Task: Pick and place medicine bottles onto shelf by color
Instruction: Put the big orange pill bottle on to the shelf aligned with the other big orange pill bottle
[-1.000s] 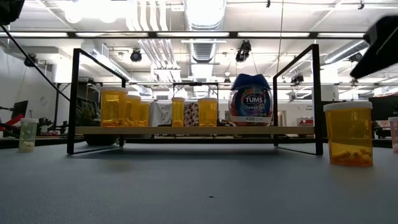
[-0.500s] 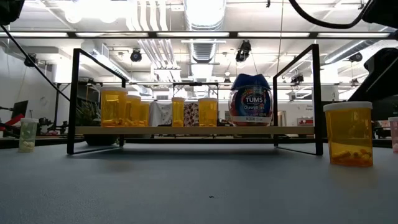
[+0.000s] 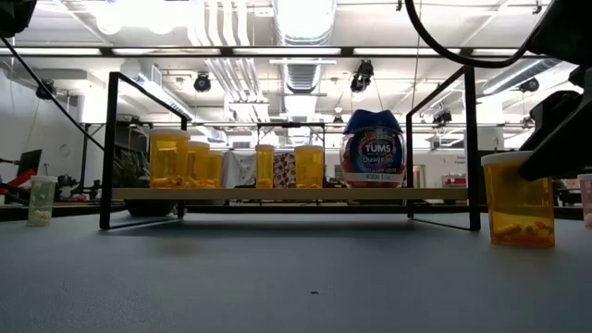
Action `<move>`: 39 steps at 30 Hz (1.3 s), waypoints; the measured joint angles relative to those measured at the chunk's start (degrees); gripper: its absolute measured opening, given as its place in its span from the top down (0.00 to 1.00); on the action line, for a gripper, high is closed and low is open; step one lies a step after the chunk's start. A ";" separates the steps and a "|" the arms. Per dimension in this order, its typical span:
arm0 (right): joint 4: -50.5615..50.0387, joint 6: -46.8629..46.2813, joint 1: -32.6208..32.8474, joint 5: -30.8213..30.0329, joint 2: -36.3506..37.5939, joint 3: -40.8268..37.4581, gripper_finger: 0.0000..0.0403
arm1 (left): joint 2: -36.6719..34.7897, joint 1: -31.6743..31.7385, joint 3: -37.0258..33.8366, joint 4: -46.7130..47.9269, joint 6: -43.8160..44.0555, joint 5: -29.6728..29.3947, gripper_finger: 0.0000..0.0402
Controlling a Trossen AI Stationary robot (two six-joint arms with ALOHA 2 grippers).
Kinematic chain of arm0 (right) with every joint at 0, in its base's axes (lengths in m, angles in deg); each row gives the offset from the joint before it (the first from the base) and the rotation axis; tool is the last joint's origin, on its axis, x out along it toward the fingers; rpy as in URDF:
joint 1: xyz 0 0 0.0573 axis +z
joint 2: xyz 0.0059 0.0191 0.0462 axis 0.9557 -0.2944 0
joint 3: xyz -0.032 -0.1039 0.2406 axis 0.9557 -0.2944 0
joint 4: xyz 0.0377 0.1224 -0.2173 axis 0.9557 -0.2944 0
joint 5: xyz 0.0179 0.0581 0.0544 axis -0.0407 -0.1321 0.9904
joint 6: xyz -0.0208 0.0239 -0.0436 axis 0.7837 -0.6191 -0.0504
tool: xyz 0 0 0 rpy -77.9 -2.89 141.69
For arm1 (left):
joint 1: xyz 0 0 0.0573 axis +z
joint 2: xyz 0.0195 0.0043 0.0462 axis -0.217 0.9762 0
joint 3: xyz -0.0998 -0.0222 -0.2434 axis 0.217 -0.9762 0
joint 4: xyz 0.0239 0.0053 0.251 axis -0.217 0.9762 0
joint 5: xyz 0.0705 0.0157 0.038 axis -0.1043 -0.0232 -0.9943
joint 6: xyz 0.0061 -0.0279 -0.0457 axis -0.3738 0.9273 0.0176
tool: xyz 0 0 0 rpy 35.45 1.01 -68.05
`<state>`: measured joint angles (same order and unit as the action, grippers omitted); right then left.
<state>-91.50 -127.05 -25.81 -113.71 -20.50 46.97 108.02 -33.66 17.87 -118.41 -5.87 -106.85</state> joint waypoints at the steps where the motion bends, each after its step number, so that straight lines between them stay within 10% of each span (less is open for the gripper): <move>1: -0.03 -0.17 0.00 0.02 -0.01 0.09 0.35 | 0.00 0.00 -0.02 0.00 0.00 0.00 0.96; 10: 0.24 -0.50 0.02 1.75 1.25 1.39 0.53 | 0.03 -0.02 -0.04 0.00 0.04 0.00 0.96; 24: -0.71 11.43 -1.55 2.11 1.36 18.48 0.52 | 0.07 -0.02 -0.04 0.02 0.46 0.00 0.96; 32: -17.75 17.55 -7.35 2.54 1.09 33.55 0.52 | 0.24 -0.02 -0.13 0.00 0.55 0.00 0.96; 39: -21.11 28.19 -17.79 14.22 0.58 40.28 0.52 | 0.46 0.00 -0.15 0.04 0.57 0.09 0.96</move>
<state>-112.62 -98.86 -43.60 -99.49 -19.91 87.25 108.48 -33.66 17.72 -118.36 -5.30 -106.76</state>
